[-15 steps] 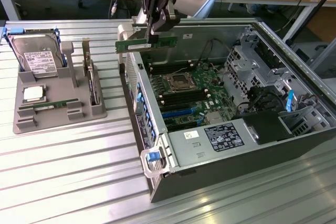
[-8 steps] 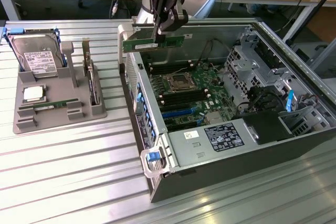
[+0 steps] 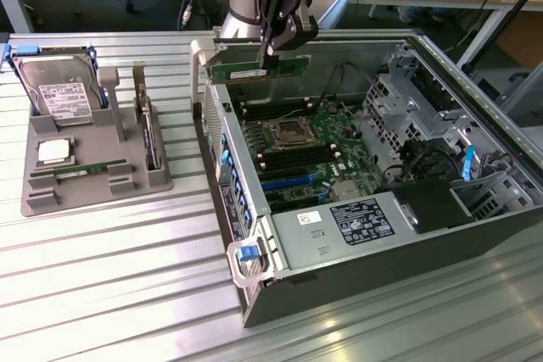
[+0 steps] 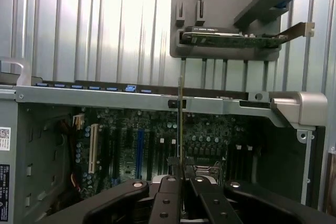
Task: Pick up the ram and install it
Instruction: 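Pick up the ram and move it above insertion slot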
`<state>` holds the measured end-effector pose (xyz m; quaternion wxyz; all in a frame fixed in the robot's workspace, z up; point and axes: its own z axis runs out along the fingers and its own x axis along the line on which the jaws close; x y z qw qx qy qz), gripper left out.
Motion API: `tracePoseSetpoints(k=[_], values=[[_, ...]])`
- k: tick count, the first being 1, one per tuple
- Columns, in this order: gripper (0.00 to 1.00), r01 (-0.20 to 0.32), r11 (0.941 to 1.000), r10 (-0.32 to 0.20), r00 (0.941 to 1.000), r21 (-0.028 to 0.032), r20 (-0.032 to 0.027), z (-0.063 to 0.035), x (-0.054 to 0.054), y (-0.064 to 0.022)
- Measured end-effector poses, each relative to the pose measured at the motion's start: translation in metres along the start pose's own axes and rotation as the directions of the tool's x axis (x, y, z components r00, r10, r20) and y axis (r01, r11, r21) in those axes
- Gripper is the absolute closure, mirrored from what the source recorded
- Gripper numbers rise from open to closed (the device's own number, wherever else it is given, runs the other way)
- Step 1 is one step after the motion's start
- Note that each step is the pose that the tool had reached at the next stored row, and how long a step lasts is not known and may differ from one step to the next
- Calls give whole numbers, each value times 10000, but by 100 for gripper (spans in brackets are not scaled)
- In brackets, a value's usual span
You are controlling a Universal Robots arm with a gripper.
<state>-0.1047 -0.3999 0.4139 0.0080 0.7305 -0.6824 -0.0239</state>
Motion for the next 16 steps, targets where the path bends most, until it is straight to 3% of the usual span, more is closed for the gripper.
tracePoseSetpoints(k=[6,12,16], values=[[88,0,10000,0,10000,-1,0,-5,9,-137],[88,0,10000,0,10000,-1,-1,-11,22,-329],[88,1,10000,-1,10000,0,-1,-13,27,-389]])
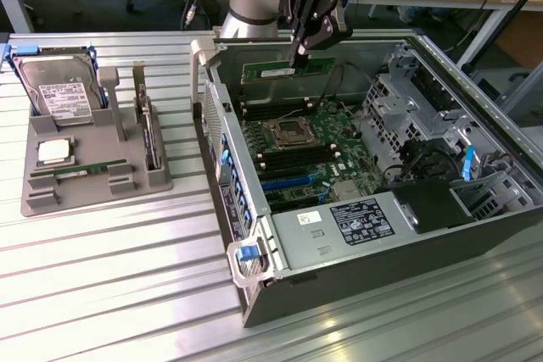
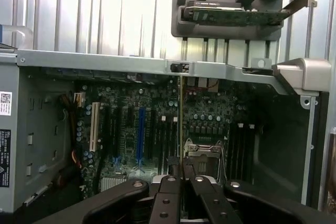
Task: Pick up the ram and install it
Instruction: 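Pick up the ram and move it above insertion slot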
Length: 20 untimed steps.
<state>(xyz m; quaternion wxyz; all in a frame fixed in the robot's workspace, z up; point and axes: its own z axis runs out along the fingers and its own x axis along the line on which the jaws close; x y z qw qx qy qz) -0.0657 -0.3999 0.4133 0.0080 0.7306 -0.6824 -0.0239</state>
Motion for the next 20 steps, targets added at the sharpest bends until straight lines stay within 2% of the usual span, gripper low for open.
tracePoseSetpoints(k=[13,20], values=[[88,1,10000,-1,10000,0,0,-11,21,-313],[88,1,10000,-1,10000,0,0,-16,30,-448]])
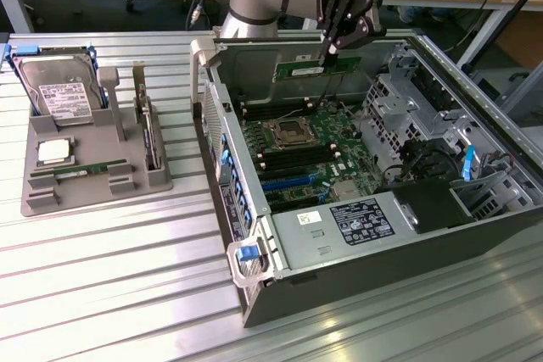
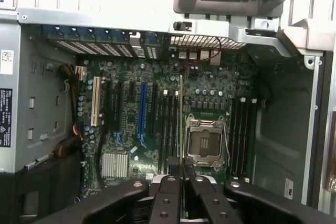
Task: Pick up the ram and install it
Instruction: 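Pick up the ram and move it above insertion slot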
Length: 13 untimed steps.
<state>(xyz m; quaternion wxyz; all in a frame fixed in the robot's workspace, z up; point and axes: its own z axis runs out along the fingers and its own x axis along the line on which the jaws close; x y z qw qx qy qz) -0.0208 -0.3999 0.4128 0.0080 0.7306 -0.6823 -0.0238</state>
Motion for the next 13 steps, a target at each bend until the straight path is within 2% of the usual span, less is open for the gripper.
tracePoseSetpoints(k=[13], values=[[88,0,10000,0,10000,0,-1,-9,17,-256]])
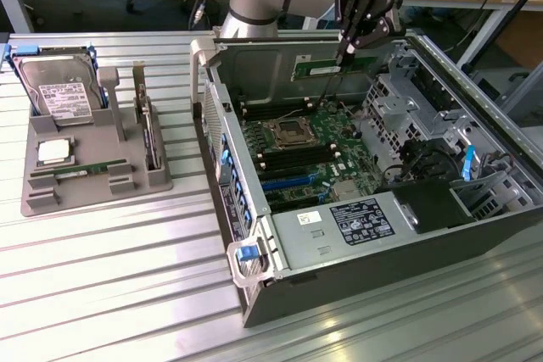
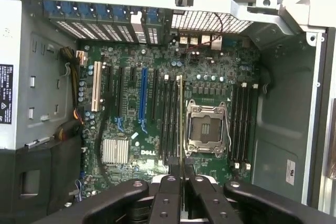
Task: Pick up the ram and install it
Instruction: 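Pick up the ram and move it above insertion slot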
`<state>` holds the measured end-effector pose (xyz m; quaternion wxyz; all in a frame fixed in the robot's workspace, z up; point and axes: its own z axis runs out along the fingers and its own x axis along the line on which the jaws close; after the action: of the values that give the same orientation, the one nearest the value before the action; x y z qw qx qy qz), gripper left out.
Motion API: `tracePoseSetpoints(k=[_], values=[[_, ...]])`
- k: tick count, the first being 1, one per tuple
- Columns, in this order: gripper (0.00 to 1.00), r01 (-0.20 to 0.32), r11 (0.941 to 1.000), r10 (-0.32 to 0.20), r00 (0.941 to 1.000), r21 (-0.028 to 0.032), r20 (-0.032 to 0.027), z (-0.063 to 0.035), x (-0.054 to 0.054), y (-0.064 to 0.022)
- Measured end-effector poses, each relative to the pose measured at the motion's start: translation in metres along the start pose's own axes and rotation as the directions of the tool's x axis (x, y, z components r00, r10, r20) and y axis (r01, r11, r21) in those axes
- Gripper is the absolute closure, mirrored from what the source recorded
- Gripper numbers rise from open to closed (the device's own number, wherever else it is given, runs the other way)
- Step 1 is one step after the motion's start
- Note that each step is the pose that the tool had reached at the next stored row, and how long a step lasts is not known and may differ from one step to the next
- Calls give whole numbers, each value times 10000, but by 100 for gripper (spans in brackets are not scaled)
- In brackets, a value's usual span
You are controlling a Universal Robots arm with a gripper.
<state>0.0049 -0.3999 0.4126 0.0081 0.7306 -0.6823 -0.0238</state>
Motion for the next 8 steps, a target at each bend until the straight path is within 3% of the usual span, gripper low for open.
tracePoseSetpoints(k=[5,8], values=[[88,1,10000,-1,10000,0,1,-5,8,-114],[88,5,10000,-5,10000,0,1,-5,9,-132]])
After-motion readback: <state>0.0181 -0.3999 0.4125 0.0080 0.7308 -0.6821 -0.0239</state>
